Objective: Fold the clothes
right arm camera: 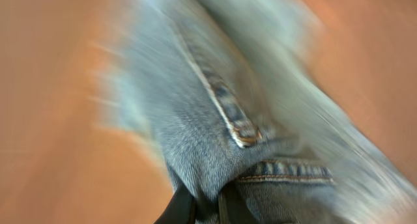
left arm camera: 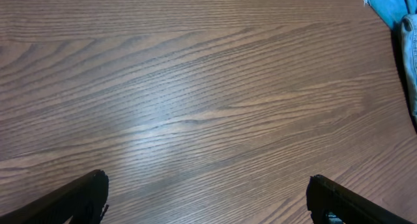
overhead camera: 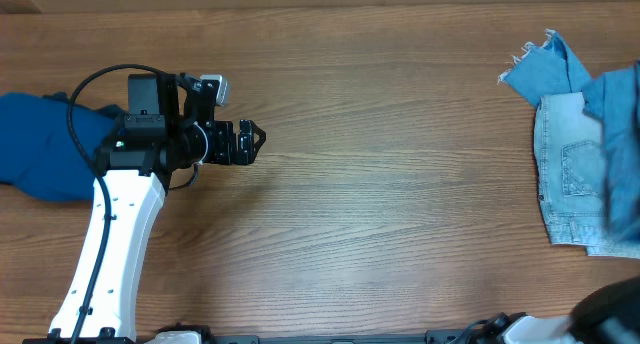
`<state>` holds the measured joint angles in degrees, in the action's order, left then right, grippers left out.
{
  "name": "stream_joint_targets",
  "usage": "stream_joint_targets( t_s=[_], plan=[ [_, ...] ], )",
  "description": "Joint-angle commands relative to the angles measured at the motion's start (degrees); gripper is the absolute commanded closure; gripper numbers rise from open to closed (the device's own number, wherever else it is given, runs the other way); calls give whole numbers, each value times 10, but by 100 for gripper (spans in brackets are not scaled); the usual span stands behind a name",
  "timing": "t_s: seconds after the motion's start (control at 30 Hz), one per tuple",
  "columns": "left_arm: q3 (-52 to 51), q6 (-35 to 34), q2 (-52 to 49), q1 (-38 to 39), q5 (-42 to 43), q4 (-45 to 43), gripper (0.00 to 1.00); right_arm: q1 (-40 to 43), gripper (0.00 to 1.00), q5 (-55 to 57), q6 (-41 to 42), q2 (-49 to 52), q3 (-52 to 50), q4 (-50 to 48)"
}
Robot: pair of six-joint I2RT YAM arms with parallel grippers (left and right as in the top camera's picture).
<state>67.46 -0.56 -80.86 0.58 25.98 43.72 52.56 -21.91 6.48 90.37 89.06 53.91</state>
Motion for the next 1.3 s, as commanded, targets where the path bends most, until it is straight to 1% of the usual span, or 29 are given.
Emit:
stream_joint_targets(
  t_s=[0.0,0.07,0.13,0.2,0.23,0.27,0.3,0.37,0.53,0.6,0.67,0.7,0.73,0.77,0.8,0.83,0.87,0.97,1.07,1.13,1.17,1.2,1.27],
  plan=[
    [14,-10,-5,2,9,-3,0,-103,96,-90,116,-126,157,-12],
    [14,-10,-5,2,9,-3,0,-177,96,-84,168,-146,221,-11],
    [14,-10,-5,2,9,-3,0,-259,96,-84,176,-149,246,-10],
    [14,-10,-5,2,9,-3,0,-365,96,-71,173,-138,245,10],
    [14,-10,-5,2,9,-1,0,-419,96,-49,164,-124,245,20],
    [14,-12,-5,2,9,1,0,-447,96,-41,144,-115,245,18],
    [14,-12,-5,2,9,2,0,-492,96,-41,98,-97,245,8],
    [14,-12,-5,2,11,8,0,-564,96,-37,54,-64,245,7],
    [19,-12,-3,0,11,30,0,-686,96,-8,52,25,245,61],
    [38,-12,-3,-6,10,50,0,-726,96,8,53,52,245,81],
    [87,-11,-3,-16,10,91,0,-772,96,56,55,80,245,97],
    [116,-11,-3,-19,10,115,0,-787,94,70,54,88,245,97],
    [158,-11,-3,-21,10,147,0,-806,69,106,40,91,245,95],
    [182,-11,-3,-21,10,163,0,-811,55,136,35,90,245,92],
    [216,-11,-3,-21,10,186,0,-811,37,169,36,87,245,85],
    [235,-11,-3,-21,10,199,0,-804,29,187,40,84,245,83],
    [259,-10,-3,-21,10,215,0,-791,24,198,53,83,245,83],
    [309,-9,-3,-21,11,249,0,-718,24,193,72,82,245,97],
    [307,-9,-7,-12,11,255,0,-678,24,193,72,82,245,113],
    [286,1,-18,22,9,252,0,-639,22,193,73,83,245,140],
    [271,14,-25,43,9,249,0,-617,18,193,81,83,245,151],
    [254,34,-38,71,9,242,0,-595,16,193,101,83,245,162],
    [220,80,-80,133,7,211,0,-558,16,165,107,84,245,172]
  ],
)
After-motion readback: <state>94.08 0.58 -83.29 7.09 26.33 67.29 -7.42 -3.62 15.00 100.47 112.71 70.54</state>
